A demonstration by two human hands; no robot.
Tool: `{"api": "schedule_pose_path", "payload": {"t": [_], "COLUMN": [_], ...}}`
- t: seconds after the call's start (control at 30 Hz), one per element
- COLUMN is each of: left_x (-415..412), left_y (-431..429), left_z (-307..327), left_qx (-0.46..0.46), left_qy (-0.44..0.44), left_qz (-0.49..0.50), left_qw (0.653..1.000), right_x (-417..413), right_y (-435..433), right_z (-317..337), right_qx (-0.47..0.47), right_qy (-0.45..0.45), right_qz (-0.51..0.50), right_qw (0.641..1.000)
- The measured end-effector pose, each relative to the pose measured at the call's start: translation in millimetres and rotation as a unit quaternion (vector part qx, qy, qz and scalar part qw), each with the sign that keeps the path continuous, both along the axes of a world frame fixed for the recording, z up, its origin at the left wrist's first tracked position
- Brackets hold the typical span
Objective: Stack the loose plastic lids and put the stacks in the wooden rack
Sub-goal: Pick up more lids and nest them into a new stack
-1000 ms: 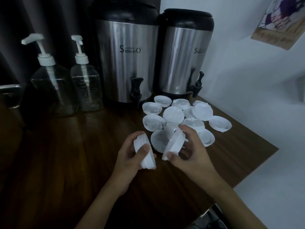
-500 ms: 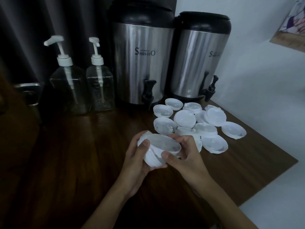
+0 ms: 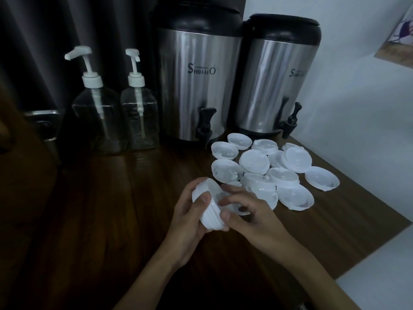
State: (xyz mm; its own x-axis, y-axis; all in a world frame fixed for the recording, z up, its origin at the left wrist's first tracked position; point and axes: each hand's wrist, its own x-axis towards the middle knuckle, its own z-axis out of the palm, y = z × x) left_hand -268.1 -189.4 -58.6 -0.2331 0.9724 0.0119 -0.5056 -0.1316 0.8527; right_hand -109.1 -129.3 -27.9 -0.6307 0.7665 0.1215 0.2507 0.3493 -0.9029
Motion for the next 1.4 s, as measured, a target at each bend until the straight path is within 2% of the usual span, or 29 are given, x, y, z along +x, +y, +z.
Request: {"api": "schedule_pose_path", "payload": {"t": [0.1,0.5,0.8,0.9,1.2,1.4], "left_x": [1,3,0,1,2,2], "left_y": [0,2,2,2,1,0], "left_z": [-1,-7,-6,-6,-4,-5], "left_qx": [0.002,-0.004,-0.005,0.005,0.016,0.019], "left_qy": [0.008,0.085,0.100,0.133,0.163,0.149], "left_qz": [0.003,0.027,0.027,0.033,0.042,0.046], "left_qw": [1.000,0.996,0.995,0.991,0.986,0.988], "right_x": [2,10,7,14,10,7], "right_y": [4,12,11,15,13,12], "right_z": [2,3,3,2,2,1], "right_qx": [0.006,-0.025,0.056,0.043,0.043,0.068], "right_qy": [0.013,-0.072,-0.098,-0.114,-0.076,-0.058], "right_qz": [0.023,0.069,0.103,0.089,0.066,0.106], "right_qw": [1.000,0.995,0.988,0.989,0.994,0.990]}}
